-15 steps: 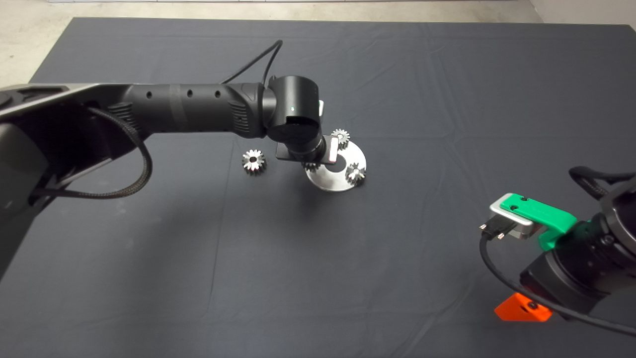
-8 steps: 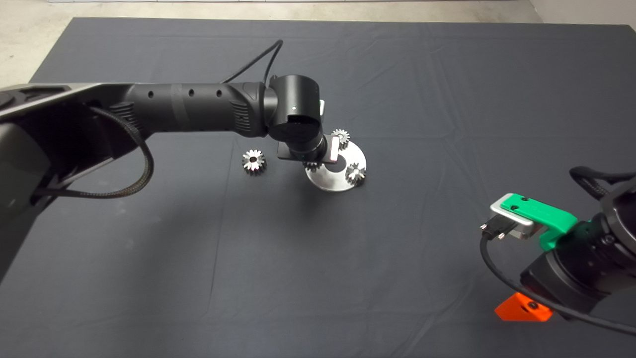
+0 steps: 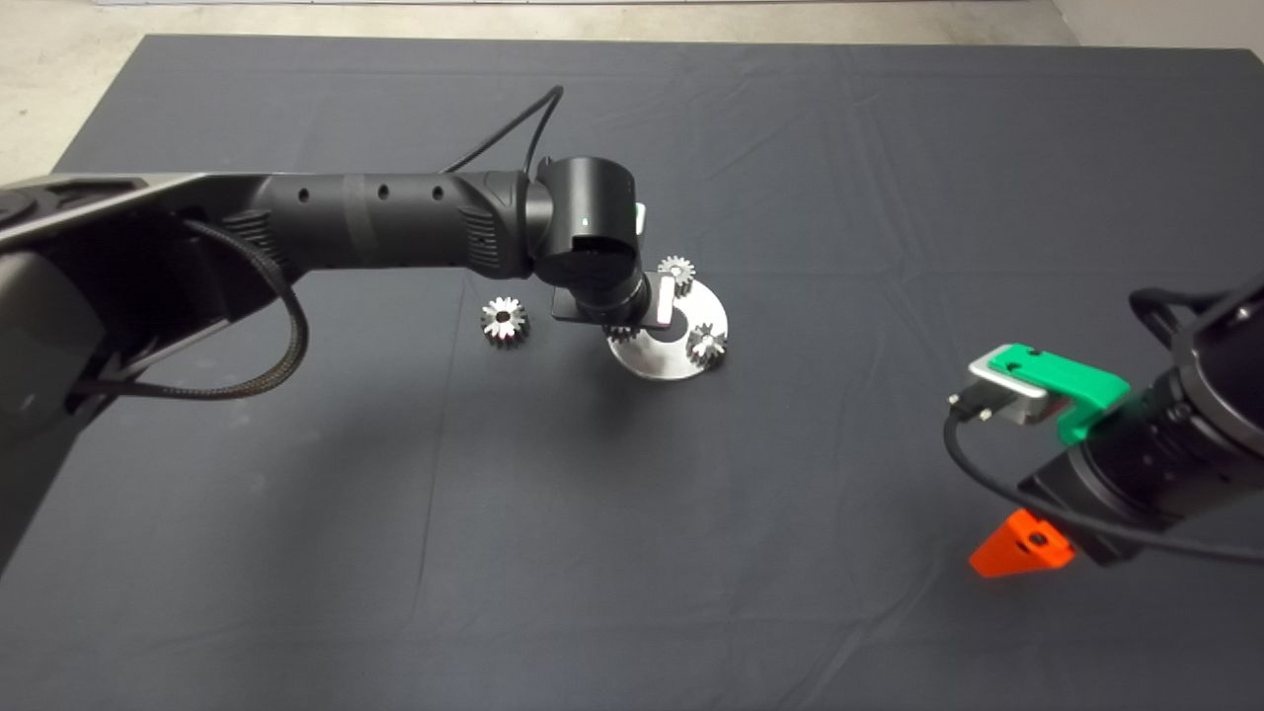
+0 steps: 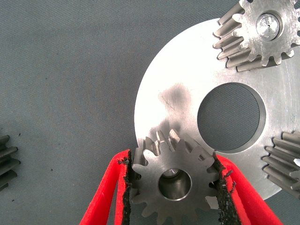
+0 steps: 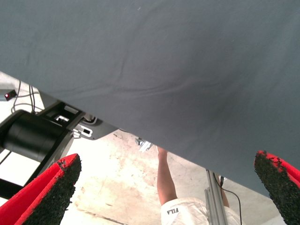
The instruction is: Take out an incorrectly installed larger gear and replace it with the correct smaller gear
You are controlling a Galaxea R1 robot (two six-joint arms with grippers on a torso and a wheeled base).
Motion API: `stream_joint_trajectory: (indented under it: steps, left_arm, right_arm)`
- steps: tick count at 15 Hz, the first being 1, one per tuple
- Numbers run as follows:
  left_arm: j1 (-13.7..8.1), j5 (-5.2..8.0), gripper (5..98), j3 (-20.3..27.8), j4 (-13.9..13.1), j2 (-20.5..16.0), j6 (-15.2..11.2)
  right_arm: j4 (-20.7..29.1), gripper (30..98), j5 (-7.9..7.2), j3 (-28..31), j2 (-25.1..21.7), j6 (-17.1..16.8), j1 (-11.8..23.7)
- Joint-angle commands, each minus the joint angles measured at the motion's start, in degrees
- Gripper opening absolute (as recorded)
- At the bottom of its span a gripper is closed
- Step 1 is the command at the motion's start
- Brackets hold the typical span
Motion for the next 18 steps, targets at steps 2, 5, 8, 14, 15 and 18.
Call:
stream_joint_trajectory:
  steps: [2,5,8,14,15,18]
  left_arm:
    - [-0.9,0.69,35.2,0.1,1.1,0.2,0.2]
    - [-0.9,0.77,35.2,0.2,1.1,-0.1,0.3]
    - [-0.9,0.6,35.8,1.6,0.9,-0.5,-0.2]
    - [-0.9,0.58,40.6,1.9,1.0,-0.4,-0.6]
    - [-0.9,0.6,43.4,2.0,0.9,-0.4,-0.7]
    - [-1.4,3.46,44.9,3.8,0.5,0.0,-0.7]
  right_arm:
    - [1.9,97.6,-6.97,-2.9,-0.8,-3.4,0.4]
    - [1.9,97.6,-6.97,-2.9,-0.8,-3.4,0.3]
    - [1.9,97.6,-6.97,-2.9,-0.8,-3.4,0.3]
    - [1.9,97.6,-6.97,-2.9,-0.8,-3.4,0.1]
    - [1.9,97.6,-6.97,-2.9,-0.8,-3.4,0.1]
    - [1.9,97.6,-6.97,-2.9,-0.8,-3.4,0.1]
